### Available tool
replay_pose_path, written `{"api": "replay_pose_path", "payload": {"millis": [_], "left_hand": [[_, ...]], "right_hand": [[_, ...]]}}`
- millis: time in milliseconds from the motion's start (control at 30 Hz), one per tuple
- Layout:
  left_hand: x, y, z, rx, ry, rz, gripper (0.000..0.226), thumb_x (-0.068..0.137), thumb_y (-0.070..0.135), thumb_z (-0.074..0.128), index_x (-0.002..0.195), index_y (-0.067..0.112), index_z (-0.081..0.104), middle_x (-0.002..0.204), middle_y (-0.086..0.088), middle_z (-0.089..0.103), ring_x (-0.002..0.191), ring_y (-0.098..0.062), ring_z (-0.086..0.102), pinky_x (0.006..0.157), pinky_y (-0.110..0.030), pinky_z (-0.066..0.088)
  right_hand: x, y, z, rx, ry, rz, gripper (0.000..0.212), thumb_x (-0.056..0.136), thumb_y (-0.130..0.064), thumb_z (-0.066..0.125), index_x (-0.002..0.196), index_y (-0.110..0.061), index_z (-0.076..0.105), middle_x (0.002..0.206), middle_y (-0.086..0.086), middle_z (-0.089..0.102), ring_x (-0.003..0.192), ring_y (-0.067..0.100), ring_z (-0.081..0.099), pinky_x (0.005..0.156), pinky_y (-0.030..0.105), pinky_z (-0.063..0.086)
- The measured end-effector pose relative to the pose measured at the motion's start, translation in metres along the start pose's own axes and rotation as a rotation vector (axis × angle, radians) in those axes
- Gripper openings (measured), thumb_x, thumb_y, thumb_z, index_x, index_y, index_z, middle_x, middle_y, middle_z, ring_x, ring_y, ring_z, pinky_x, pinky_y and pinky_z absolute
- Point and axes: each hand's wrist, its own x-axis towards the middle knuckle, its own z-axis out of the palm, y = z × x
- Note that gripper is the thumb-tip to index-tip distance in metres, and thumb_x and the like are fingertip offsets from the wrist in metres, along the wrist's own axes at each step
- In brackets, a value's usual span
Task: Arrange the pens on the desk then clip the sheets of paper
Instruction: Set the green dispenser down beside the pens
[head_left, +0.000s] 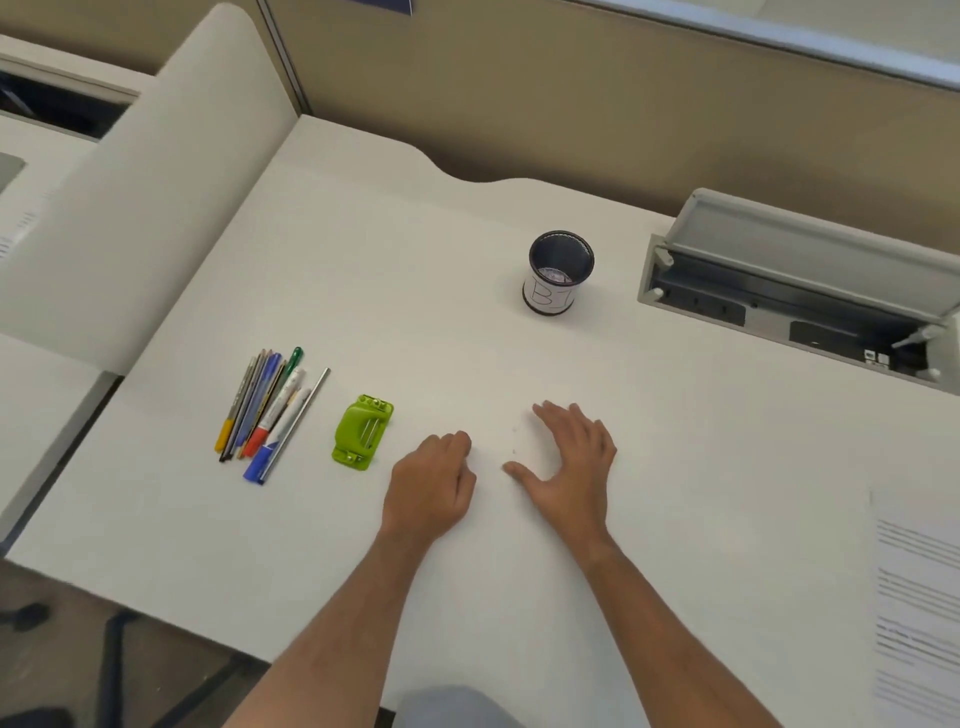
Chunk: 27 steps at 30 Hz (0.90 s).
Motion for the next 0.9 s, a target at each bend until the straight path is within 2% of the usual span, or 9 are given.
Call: {"api": "replay_pose_path", "payload": {"millis": [167,333,400,467,533,567,667,833,900], "left_hand": [[0.000,0.000,0.002,-0.018,0.019,-0.014,0.017,0.084,0.023,0.047,0.096,0.017,0.058,0.074,0.001,0.059,0.070,-0.026,0.062,0.049,-0.037,0.046],[0.001,-0.001,0.004,0.001,0.048,0.034,0.017,0.084,0.021,0.050,0.098,0.016,0.059,0.082,0.000,0.060,0.075,-0.028,0.061,0.055,-0.040,0.048],[0.002,-0.003,0.008,0.036,0.061,0.081,0.020,0.088,0.022,0.055,0.105,0.015,0.062,0.099,-0.002,0.062,0.089,-0.031,0.062,0.070,-0.043,0.050],[0.004,-0.007,0.013,0.065,0.070,0.106,0.039,0.093,0.028,0.059,0.128,0.013,0.065,0.134,-0.007,0.065,0.122,-0.036,0.062,0.099,-0.046,0.051],[0.005,-0.009,0.015,0.056,0.043,0.132,0.062,0.100,0.036,0.056,0.158,0.012,0.051,0.170,-0.010,0.044,0.159,-0.035,0.039,0.129,-0.049,0.034],[0.006,-0.010,0.015,0.048,0.019,0.150,0.070,0.104,0.039,0.053,0.167,0.013,0.039,0.179,-0.009,0.029,0.167,-0.032,0.024,0.135,-0.050,0.024],[0.011,-0.009,0.015,0.057,-0.045,0.137,0.078,0.108,0.049,0.044,0.174,0.016,0.019,0.184,-0.005,0.009,0.171,-0.028,0.004,0.138,-0.051,0.018],[0.012,-0.009,0.016,0.113,-0.075,0.106,0.076,0.110,0.053,0.040,0.173,0.016,0.021,0.184,-0.005,0.008,0.171,-0.026,0.003,0.136,-0.052,0.021],[0.012,-0.008,0.015,0.107,-0.062,0.102,0.075,0.110,0.052,0.040,0.173,0.017,0.022,0.184,-0.004,0.010,0.171,-0.026,0.004,0.136,-0.051,0.022]], "right_hand": [[0.004,-0.003,0.002,-0.063,0.019,0.068,0.071,0.082,-0.074,0.075,0.143,-0.039,0.062,0.160,-0.010,0.048,0.149,0.019,0.044,0.125,0.040,0.027],[0.023,-0.013,0.005,-0.108,0.028,0.133,0.060,0.075,-0.078,0.077,0.122,-0.043,0.070,0.141,-0.011,0.050,0.125,0.019,0.050,0.106,0.039,0.036],[0.024,-0.010,0.003,-0.045,0.022,0.094,0.054,0.076,-0.075,0.079,0.120,-0.045,0.071,0.139,-0.015,0.052,0.125,0.017,0.049,0.107,0.036,0.033],[0.020,-0.004,0.000,-0.003,-0.007,0.014,0.054,0.078,-0.071,0.079,0.126,-0.047,0.070,0.143,-0.017,0.053,0.131,0.015,0.047,0.112,0.037,0.033],[0.018,0.002,-0.002,-0.008,-0.024,-0.055,0.052,0.084,-0.064,0.079,0.132,-0.048,0.070,0.148,-0.017,0.053,0.136,0.016,0.045,0.115,0.041,0.034],[0.018,0.003,-0.002,-0.008,-0.024,-0.062,0.048,0.086,-0.062,0.078,0.131,-0.048,0.072,0.149,-0.016,0.053,0.137,0.016,0.045,0.116,0.043,0.034],[0.019,0.000,0.000,0.022,0.002,-0.023,0.030,0.089,-0.057,0.080,0.118,-0.049,0.080,0.147,-0.019,0.056,0.136,0.016,0.045,0.117,0.041,0.033],[0.020,-0.002,0.002,0.101,0.035,0.040,0.013,0.085,-0.054,0.085,0.092,-0.043,0.086,0.142,-0.024,0.060,0.134,0.015,0.045,0.114,0.020,0.019],[0.020,-0.003,0.002,0.106,0.036,0.050,0.011,0.084,-0.052,0.086,0.087,-0.041,0.086,0.141,-0.023,0.061,0.133,0.016,0.046,0.113,0.018,0.018]]}}
